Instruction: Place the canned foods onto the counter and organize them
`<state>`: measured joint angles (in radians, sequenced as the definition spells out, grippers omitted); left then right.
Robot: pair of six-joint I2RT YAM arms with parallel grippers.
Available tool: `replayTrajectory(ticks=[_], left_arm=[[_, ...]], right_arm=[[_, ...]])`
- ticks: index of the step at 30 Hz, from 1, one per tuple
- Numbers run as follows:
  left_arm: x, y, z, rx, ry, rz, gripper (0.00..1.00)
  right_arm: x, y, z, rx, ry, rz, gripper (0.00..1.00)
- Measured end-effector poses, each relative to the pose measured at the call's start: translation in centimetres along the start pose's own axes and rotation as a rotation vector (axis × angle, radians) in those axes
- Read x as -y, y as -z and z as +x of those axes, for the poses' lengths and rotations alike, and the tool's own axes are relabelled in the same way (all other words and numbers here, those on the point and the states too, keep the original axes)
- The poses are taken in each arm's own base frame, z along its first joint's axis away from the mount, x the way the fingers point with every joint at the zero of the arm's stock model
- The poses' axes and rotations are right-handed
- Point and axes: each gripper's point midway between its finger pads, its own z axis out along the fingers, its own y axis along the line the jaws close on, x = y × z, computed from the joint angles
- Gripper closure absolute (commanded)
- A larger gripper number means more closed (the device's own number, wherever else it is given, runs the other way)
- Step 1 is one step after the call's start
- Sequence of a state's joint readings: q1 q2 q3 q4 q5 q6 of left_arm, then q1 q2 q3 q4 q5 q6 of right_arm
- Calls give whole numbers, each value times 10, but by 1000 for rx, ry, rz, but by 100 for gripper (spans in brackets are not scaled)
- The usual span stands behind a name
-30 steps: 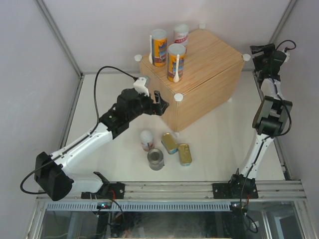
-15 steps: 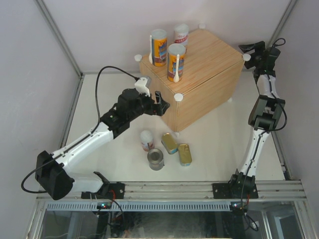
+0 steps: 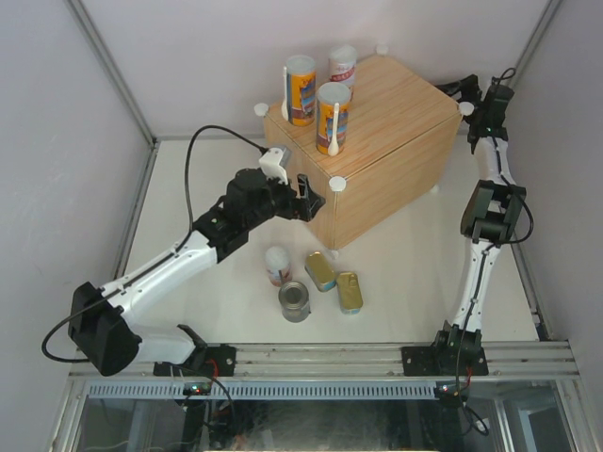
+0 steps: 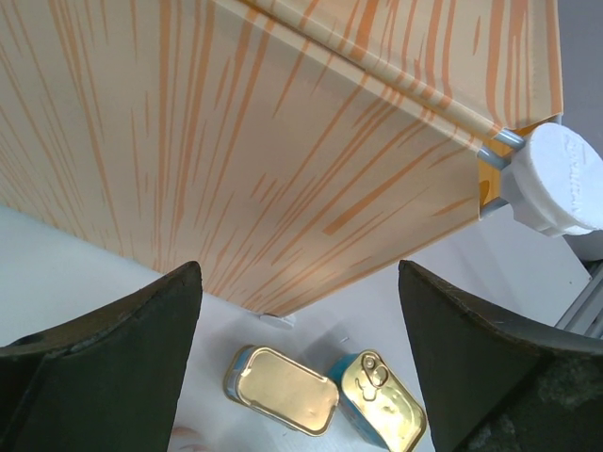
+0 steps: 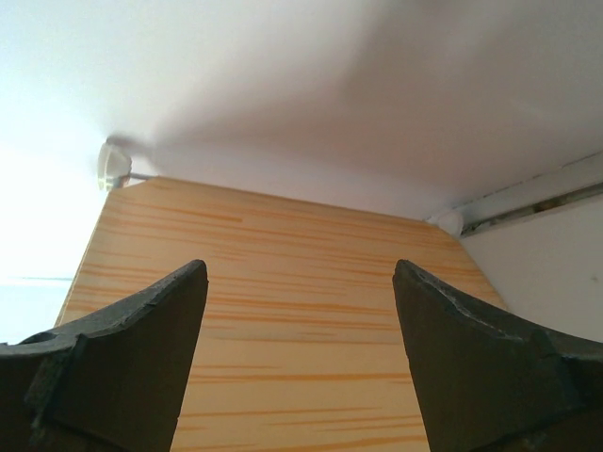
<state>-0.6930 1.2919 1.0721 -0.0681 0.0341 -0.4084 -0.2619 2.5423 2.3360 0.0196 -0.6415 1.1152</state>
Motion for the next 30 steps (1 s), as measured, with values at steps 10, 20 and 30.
replayTrajectory(ticks=[10, 20, 30], left_arm=[[4, -3, 6, -16, -4, 8, 11], [9, -3, 9, -21, -8, 19, 11], [10, -3, 9, -21, -10, 20, 11]], right_arm=[[-10, -3, 25, -103, -2, -43, 20], [-11, -11, 52, -179, -35, -58, 20], [-12, -10, 56, -195, -38, -64, 20]])
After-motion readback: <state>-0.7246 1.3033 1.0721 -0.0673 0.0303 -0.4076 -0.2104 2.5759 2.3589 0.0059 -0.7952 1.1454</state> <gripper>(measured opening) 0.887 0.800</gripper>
